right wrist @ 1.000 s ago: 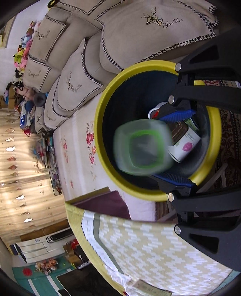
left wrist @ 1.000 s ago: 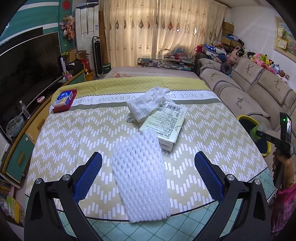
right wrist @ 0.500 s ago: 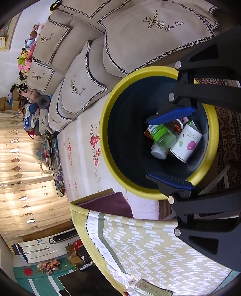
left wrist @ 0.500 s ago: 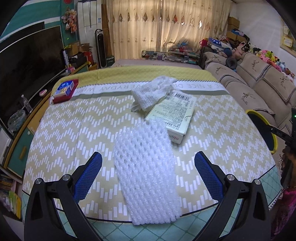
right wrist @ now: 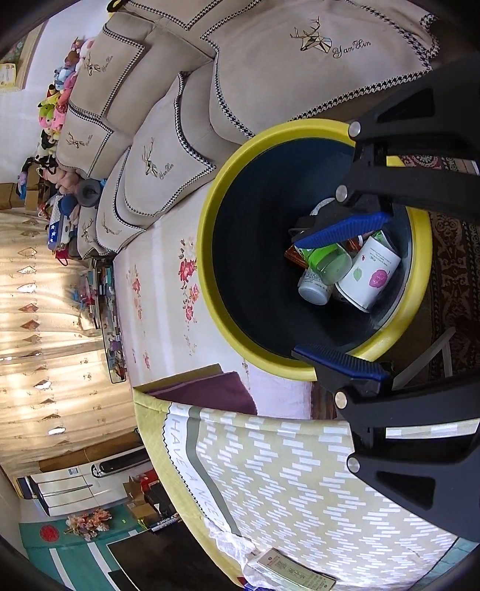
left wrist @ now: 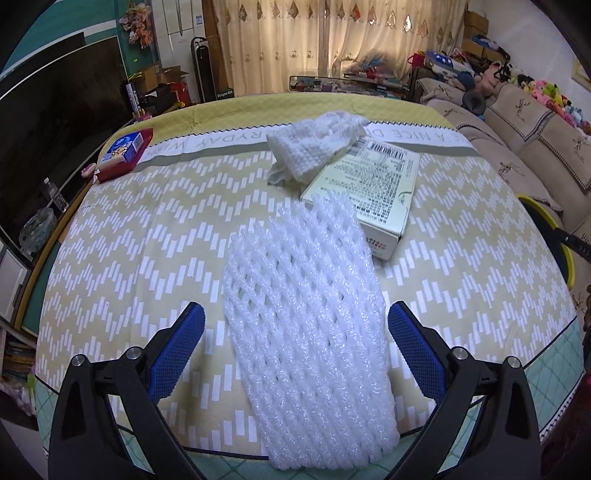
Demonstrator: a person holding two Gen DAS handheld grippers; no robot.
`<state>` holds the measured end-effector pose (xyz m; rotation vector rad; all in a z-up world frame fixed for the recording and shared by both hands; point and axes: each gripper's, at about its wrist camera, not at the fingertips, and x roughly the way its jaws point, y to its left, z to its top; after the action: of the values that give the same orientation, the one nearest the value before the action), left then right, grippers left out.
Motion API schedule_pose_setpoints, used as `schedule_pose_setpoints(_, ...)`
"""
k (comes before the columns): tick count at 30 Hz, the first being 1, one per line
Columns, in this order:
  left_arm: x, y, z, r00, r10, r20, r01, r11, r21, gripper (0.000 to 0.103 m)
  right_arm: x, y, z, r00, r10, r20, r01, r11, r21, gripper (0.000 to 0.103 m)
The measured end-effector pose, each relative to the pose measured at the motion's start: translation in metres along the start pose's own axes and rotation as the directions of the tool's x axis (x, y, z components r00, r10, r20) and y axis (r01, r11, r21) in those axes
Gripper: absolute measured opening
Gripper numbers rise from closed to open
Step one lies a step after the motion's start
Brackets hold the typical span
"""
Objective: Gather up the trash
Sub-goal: 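Grasp the white foam net sleeve with the left tool, then carry the foam net with the left tool into the bin and release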
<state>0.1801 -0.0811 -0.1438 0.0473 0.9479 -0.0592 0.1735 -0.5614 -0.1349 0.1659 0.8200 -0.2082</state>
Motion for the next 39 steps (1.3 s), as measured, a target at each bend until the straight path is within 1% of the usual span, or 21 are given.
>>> schedule_pose_setpoints(1,0.001,0.001,0.000,1.000,-0.005,-0.005,0.005,1.000,-0.003,0.088,-0.001,0.000,0.000,1.000,0.001,0.001,-0.001,1.000,0.000,0.051)
schedule_pose_setpoints(2,0.003,0.002,0.000,1.000,-0.009,-0.010,0.009,1.000,-0.005,0.080,-0.001,0.000,0.000,1.000,0.003,0.002,-0.003,1.000,0.001,0.051)
schedule_pose_setpoints(3,0.004,0.002,0.000,1.000,-0.014,-0.018,0.014,1.000,-0.007,0.074,-0.003,0.000,-0.001,1.000,0.005,0.003,-0.005,1.000,0.003,0.051)
schedule_pose_setpoints(4,0.005,0.003,0.000,1.000,-0.018,-0.023,0.018,1.000,-0.007,0.072,-0.004,0.001,-0.002,1.000,0.007,0.004,-0.007,1.000,0.004,0.051)
schedule_pose_setpoints(6,0.004,0.002,0.000,1.000,-0.019,-0.018,0.018,1.000,-0.002,0.062,-0.008,0.002,-0.005,1.000,0.013,0.007,-0.013,1.000,0.008,0.052)
schedule_pose_setpoints(7,0.003,0.002,0.000,1.000,-0.017,-0.015,0.018,1.000,0.005,0.059,-0.009,0.001,-0.006,1.000,0.016,0.008,-0.016,1.000,0.009,0.052)
schedule_pose_setpoints(9,0.000,0.001,0.000,1.000,-0.026,-0.015,0.026,1.000,0.013,0.043,-0.013,0.002,-0.009,1.000,0.022,0.009,-0.022,1.000,0.012,0.052)
schedule_pose_setpoints(12,-0.007,0.000,-0.002,0.999,-0.042,-0.017,0.042,0.999,0.024,0.035,-0.019,0.002,-0.013,0.999,0.033,0.012,-0.033,0.999,0.015,0.052)
schedule_pose_setpoints(15,-0.020,-0.004,-0.004,0.998,-0.068,-0.002,0.068,0.997,0.043,0.032,-0.028,0.002,-0.018,0.999,0.033,0.021,-0.034,0.999,0.019,0.052)
schedule_pose_setpoints(20,-0.046,-0.020,0.000,0.992,-0.115,0.044,0.110,0.990,0.086,0.032,-0.044,-0.004,-0.021,0.999,0.022,0.044,-0.023,0.999,0.026,0.052)
schedule_pose_setpoints(23,-0.060,-0.038,0.010,0.985,-0.160,0.069,0.150,0.981,0.125,0.032,-0.058,-0.008,-0.025,0.998,0.007,0.062,-0.009,1.000,0.029,0.052)
schedule_pose_setpoints(26,-0.066,-0.061,0.021,0.975,-0.208,0.078,0.192,0.966,0.172,0.032,-0.068,-0.013,-0.028,0.997,-0.002,0.076,-0.001,0.999,0.036,0.052)
schedule_pose_setpoints(29,-0.067,-0.096,0.037,0.958,-0.278,0.069,0.254,0.937,0.238,0.032,-0.076,-0.020,-0.032,0.996,-0.017,0.084,0.013,0.999,0.045,0.052)
schedule_pose_setpoints(32,-0.067,-0.131,0.049,0.943,-0.328,0.061,0.297,0.907,0.298,0.032,-0.082,-0.031,-0.037,0.996,-0.033,0.087,0.028,0.998,0.060,0.053)
schedule_pose_setpoints(34,-0.065,-0.159,0.059,0.931,-0.361,0.055,0.322,0.883,0.342,0.032,-0.084,-0.037,-0.041,0.996,-0.042,0.084,0.036,0.997,0.070,0.053)
schedule_pose_setpoints(35,-0.064,-0.176,0.065,0.921,-0.386,0.048,0.343,0.865,0.366,0.032,-0.085,-0.042,-0.043,0.995,-0.047,0.082,0.041,0.996,0.078,0.053)
schedule_pose_setpoints(39,-0.058,-0.232,0.078,0.898,-0.440,0.010,0.393,0.813,0.429,0.032,-0.085,-0.057,-0.051,0.996,-0.065,0.068,0.057,0.993,0.108,0.053)
